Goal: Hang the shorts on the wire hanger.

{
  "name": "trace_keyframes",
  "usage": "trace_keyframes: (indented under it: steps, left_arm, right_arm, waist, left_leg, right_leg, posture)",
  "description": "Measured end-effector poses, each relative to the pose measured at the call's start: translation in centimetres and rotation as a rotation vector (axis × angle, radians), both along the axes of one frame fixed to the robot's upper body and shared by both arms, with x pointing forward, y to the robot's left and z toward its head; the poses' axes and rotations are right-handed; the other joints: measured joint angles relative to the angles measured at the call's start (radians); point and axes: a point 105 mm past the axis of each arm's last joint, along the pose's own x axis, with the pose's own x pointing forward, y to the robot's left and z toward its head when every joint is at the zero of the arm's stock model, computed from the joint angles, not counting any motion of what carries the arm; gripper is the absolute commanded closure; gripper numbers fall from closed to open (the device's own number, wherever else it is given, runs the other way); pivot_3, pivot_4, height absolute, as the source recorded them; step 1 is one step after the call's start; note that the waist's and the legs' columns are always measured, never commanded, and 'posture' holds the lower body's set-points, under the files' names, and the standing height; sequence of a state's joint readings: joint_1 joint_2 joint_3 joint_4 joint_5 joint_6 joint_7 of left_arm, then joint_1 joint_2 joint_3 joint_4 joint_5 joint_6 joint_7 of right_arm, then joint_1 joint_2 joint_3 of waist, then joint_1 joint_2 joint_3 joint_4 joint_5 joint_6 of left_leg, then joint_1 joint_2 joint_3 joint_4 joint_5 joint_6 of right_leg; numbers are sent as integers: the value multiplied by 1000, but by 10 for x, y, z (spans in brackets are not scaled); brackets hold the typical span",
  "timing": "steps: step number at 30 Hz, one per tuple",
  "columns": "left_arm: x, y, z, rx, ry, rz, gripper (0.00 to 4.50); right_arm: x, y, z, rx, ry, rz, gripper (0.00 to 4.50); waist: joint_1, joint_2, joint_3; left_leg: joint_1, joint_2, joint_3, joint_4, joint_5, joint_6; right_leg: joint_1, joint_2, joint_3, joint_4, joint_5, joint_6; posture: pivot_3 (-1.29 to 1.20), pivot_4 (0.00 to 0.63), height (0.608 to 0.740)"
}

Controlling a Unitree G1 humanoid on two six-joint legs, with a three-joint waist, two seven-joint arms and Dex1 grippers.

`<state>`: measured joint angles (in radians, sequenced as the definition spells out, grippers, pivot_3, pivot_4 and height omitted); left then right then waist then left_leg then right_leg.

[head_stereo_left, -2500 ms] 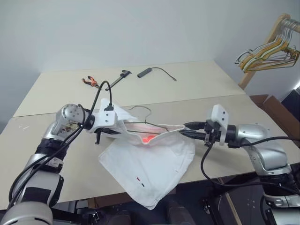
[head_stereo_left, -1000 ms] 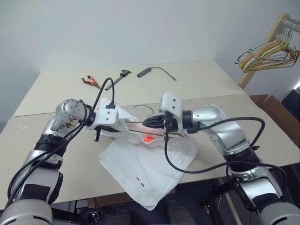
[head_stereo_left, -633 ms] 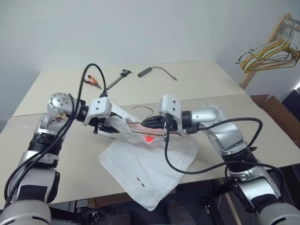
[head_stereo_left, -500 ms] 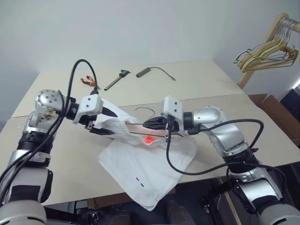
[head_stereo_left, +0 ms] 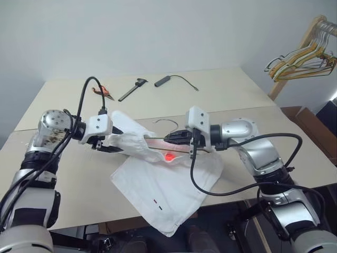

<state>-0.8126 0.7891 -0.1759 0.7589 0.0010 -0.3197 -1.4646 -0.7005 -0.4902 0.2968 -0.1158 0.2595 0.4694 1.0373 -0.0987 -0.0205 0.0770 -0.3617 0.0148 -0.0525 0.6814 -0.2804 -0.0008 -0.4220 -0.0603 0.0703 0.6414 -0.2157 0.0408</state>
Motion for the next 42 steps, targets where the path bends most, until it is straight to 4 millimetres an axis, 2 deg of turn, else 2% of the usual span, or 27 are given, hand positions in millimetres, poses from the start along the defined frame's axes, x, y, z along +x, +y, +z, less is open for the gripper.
trace_keyframes:
  steps: [7, 16, 33, 38, 42]
  left_arm:
    - [3, 0, 3, -4, -17, -6, 4434]
    - [6, -1, 11, 5, -44, -17, 4473]
    - [4, 7, 16, 19, -49, 0, 4473]
    - [5, 8, 17, 11, -46, 11, 4473]
    - [5, 9, 19, 4, -48, 19, 4473]
  right_arm:
    - [2, -5, 3, 4, -9, -13, 4500]
    - [5, -11, 3, -25, -33, -31, 4500]
    - [6, -28, -16, -81, 1, -78, 4500]
    - [4, -31, -20, -12, -20, -101, 4500]
    - [1, -20, -21, 102, -14, -101, 4500]
  waist:
    - [0, 0, 0]
    - [0, 0, 0]
    - [1, 0, 0]
    - [2, 0, 0]
    - [-1, 0, 0]
  left_leg:
    - [0, 0, 0, 0, 0, 0]
    - [0, 0, 0, 0, 0, 0]
    - [0, 0, 0, 0, 0, 0]
    - [0, 0, 0, 0, 0, 0]
    - [0, 0, 0, 0, 0, 0]
  right_leg:
    - [0, 0, 0, 0, 0, 0]
    - [0, 0, 0, 0, 0, 0]
    - [0, 0, 0, 0, 0, 0]
    - [0, 0, 0, 0, 0, 0]
    - [0, 0, 1, 0, 0, 0]
  posture:
    - [-48, 38, 740]
    - [-37, 39, 740]
    - [-28, 45, 740]
    - [-28, 45, 740]
    - [-26, 45, 740]
